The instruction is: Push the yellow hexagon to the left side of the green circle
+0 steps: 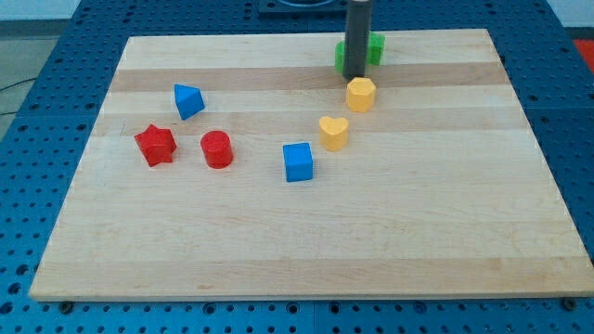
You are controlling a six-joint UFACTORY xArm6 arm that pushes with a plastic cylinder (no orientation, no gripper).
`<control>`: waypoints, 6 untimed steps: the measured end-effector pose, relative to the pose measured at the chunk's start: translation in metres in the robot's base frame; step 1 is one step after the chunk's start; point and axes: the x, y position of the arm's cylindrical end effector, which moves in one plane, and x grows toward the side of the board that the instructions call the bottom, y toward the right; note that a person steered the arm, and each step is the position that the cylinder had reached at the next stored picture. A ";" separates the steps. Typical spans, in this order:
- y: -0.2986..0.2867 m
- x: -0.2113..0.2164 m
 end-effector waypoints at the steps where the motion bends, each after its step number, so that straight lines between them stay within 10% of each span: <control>1: -0.003 0.048; 5: -0.043 -0.030; 6: -0.021 0.019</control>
